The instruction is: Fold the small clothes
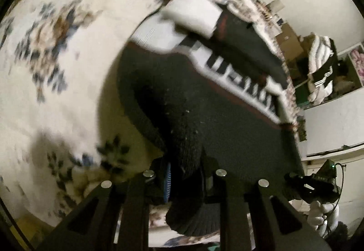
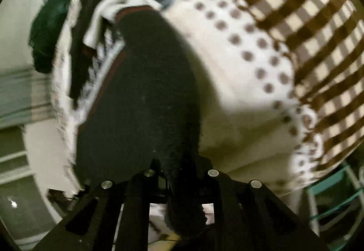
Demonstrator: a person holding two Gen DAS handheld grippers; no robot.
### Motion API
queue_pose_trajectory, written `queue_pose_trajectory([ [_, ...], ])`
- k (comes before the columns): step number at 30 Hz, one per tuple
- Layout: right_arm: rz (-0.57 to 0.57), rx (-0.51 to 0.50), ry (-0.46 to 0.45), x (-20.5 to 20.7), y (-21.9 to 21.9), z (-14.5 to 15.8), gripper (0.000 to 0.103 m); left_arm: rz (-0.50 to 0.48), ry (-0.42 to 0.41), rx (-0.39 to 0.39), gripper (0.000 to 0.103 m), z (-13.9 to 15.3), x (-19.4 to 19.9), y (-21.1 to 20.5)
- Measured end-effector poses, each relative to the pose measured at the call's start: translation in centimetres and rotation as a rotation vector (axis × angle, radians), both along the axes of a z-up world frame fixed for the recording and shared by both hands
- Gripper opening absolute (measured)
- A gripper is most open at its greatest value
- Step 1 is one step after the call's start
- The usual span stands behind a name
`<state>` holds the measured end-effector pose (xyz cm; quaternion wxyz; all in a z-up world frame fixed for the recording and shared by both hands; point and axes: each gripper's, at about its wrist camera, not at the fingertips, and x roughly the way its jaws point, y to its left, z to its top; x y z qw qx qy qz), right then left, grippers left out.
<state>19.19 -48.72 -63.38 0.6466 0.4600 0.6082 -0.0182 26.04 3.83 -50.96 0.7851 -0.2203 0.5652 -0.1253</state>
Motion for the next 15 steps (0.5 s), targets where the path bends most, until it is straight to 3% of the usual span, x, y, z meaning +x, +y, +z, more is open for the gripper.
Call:
queue_pose_trajectory([
  [6,-0.016,0.047,-0.179,5.8,-1.0,6.8,0.014,-0.012,-0.132,-0.001,0.016,6.3,6.1,-1.0],
  [12,0.002,0.026,-0.312,16.1,-1.1,11.5,0.014,0.046,-0.221,0.013,0.016,9.0,14.2,-1.6],
  [15,0.007,0.013,-0.348,21.7,0.0,12.1,0.014,0.075,-0.241,0.019,0.016,9.0,18.2,-1.8],
])
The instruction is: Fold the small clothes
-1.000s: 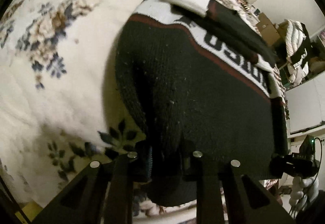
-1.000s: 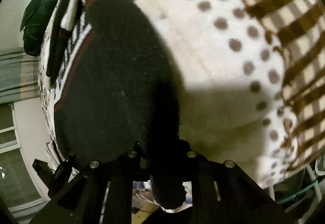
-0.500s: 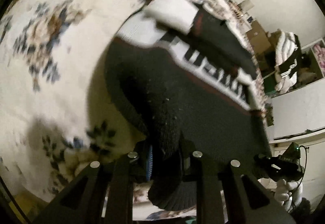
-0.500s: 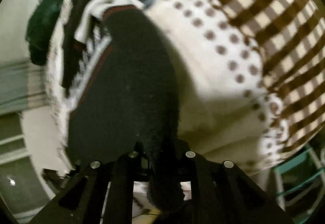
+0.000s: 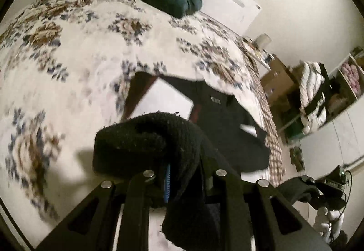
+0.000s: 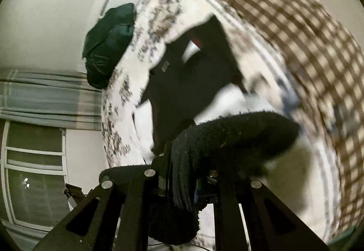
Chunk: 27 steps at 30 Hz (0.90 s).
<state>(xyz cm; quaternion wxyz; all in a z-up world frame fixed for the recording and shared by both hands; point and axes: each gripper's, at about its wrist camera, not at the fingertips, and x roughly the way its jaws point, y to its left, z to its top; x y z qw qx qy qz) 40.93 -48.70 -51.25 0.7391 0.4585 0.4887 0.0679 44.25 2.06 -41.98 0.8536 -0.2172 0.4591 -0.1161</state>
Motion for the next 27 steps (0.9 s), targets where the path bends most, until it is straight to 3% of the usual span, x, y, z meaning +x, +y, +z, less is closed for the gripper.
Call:
queue_pose_trajectory([
  [5,0.016,-0.049,-0.013,8.6,-0.1,-0.6,0.014,0.023,0.016,0.014,0.017,-2.8,7.2,-0.3],
  [11,-0.033,-0.091,0.036,18.1,-1.7,-4.5,0.014,0.042,0.103,0.002,0.017,-7.2,14.5,-0.7],
  [14,-0.059,-0.088,0.058,21.3,-2.3,-6.4,0.014,0.018,0.181,-0.022,0.018,-9.4,17.9,-1.1],
  [16,-0.101,-0.039,0.107,23.4,-3.1,-8.4,0.016,0.045,0.286,-0.107,0.024,-11.6,19.8,-0.4],
  [17,-0.121,0.001,0.125,24.2,-3.6,-9.3,0.018,0.061,0.317,-0.162,0.025,-12.2,20.2,0.1],
  [19,-0.148,0.034,0.137,25.1,-4.3,-10.4,0.042,0.086,0.339,-0.234,0.034,-12.6,20.4,0.7],
  [21,-0.166,0.047,0.108,25.3,-4.6,-10.4,0.073,0.102,0.338,-0.314,0.041,-12.5,20.4,0.9],
  [24,-0.133,-0.01,0.081,25.4,-4.2,-9.3,0.087,0.106,0.321,-0.388,0.052,-11.5,19.8,0.8],
  [27,-0.076,-0.116,0.073,24.8,-3.1,-8.0,0.091,0.079,0.264,-0.434,0.055,-9.7,19.3,0.9],
])
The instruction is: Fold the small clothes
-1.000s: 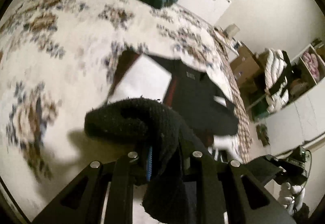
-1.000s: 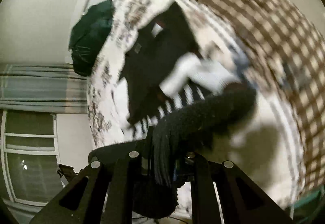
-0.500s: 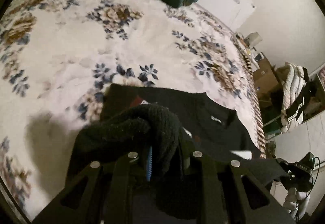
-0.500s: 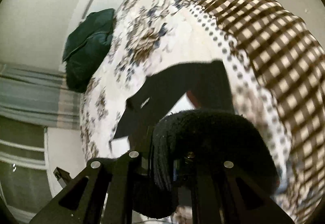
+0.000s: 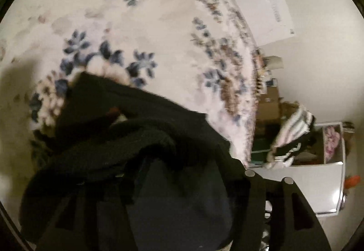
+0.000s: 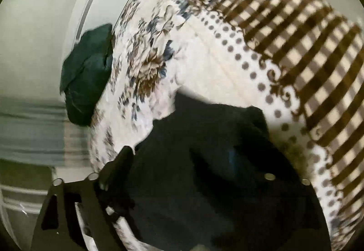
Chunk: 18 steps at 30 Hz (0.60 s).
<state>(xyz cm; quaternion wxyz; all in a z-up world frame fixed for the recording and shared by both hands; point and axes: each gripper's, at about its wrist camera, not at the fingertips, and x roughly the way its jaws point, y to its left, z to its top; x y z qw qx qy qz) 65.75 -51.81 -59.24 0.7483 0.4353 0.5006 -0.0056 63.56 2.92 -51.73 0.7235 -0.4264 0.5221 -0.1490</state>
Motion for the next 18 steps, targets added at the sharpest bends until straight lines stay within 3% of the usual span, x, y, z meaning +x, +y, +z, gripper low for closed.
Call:
queue_pose_trajectory([
  [2,0.035,-0.081,0.001,-1.0,0.9,0.9,0.092,-0.004,-0.048,0.006,0.058,1.2,0.1,0.2],
  [6,0.062,-0.237,0.008,-4.8,2.6,2.4,0.095,-0.006,-0.113,0.126,0.059,4.0,-0.8,1.1],
  [10,-0.009,-0.306,0.038,-10.9,3.2,2.5,0.095,-0.019,-0.138,0.257,0.059,5.4,-6.0,1.1],
  [14,-0.135,-0.233,0.104,-16.6,3.0,0.1,0.098,0.045,-0.05,0.287,0.059,3.7,-12.8,1.4],
  [15,-0.153,-0.179,0.119,-17.6,3.0,-1.1,0.103,0.066,-0.026,0.277,0.059,3.1,-14.0,1.5],
  [18,-0.187,-0.029,0.13,-19.0,3.3,-4.7,0.103,0.124,0.042,0.204,0.059,0.4,-16.9,1.5],
])
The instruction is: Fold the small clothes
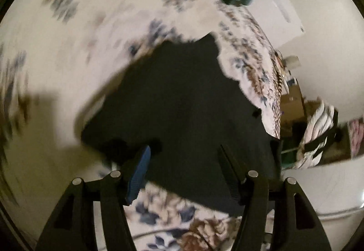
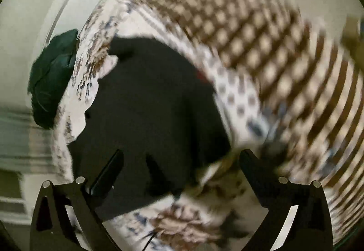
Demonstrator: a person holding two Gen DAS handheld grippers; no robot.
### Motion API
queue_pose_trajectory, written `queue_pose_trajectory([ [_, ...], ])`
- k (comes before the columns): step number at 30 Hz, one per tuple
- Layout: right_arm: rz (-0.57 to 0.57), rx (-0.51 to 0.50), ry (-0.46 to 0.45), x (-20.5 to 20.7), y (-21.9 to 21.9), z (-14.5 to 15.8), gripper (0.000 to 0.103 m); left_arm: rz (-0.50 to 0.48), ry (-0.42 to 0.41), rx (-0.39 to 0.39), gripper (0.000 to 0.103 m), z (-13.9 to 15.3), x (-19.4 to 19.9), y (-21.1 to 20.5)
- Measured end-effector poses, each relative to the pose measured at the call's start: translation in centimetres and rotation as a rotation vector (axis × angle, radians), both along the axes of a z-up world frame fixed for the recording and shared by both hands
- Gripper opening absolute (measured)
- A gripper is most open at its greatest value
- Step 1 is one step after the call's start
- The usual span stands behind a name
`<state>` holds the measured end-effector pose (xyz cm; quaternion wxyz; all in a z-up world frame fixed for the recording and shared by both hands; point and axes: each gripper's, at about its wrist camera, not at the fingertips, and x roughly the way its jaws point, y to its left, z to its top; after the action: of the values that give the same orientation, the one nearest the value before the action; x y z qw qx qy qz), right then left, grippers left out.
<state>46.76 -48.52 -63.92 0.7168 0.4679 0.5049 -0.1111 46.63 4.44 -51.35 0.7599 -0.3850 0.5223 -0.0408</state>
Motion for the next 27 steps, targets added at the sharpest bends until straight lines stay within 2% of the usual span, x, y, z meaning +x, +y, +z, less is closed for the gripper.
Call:
queue_pose_trajectory([
  [4,-0.033,0.136,-0.056,0.6,0.0,-3.8,0.103,0.032,0.021,-0.084,0.06,-3.1,-0.5,-0.8],
  [6,-0.057,0.198,-0.08,1.2,-0.2,-5.6,0.103,0.057,0.029,-0.11,0.063,-5.0,0.6,-1.0],
  [7,-0.068,0.221,-0.084,1.5,-0.2,-6.3,0.103,0.085,0.033,-0.137,0.069,-6.0,1.3,-0.9],
  [9,-0.091,0.255,-0.111,1.9,-0.2,-7.2,0.103,0.128,0.051,-0.16,0.071,-7.2,2.1,-0.7],
  [11,-0.113,0.279,-0.131,2.2,0.0,-7.8,0.103,0.173,0.066,-0.18,0.072,-7.9,2.6,-0.6],
  [14,-0.131,0.292,-0.139,2.2,0.3,-8.1,0.103,0.202,0.109,-0.144,0.072,-7.2,2.4,-1.0],
  [16,-0.145,0.304,-0.148,1.9,0.3,-8.2,0.103,0.179,0.101,-0.124,0.073,-5.8,1.6,-1.2],
  [18,-0.13,0.31,-0.149,1.5,0.6,-8.0,0.103,0.164,0.074,-0.153,0.073,-4.9,-0.2,-1.2],
  [22,-0.085,0.292,-0.132,0.8,1.0,-7.7,0.103,0.209,0.116,-0.173,0.074,-7.2,-1.9,-0.3],
  [24,-0.081,0.305,-0.125,0.5,1.5,-8.0,0.103,0.274,0.123,-0.227,0.074,-9.1,-1.1,0.3],
  [26,-0.09,0.312,-0.128,0.4,1.7,-8.3,0.103,0.308,0.124,-0.244,0.079,-10.1,0.4,0.3],
  [27,-0.096,0.313,-0.129,0.4,1.8,-8.4,0.103,0.326,0.118,-0.252,0.085,-10.5,1.4,0.1],
])
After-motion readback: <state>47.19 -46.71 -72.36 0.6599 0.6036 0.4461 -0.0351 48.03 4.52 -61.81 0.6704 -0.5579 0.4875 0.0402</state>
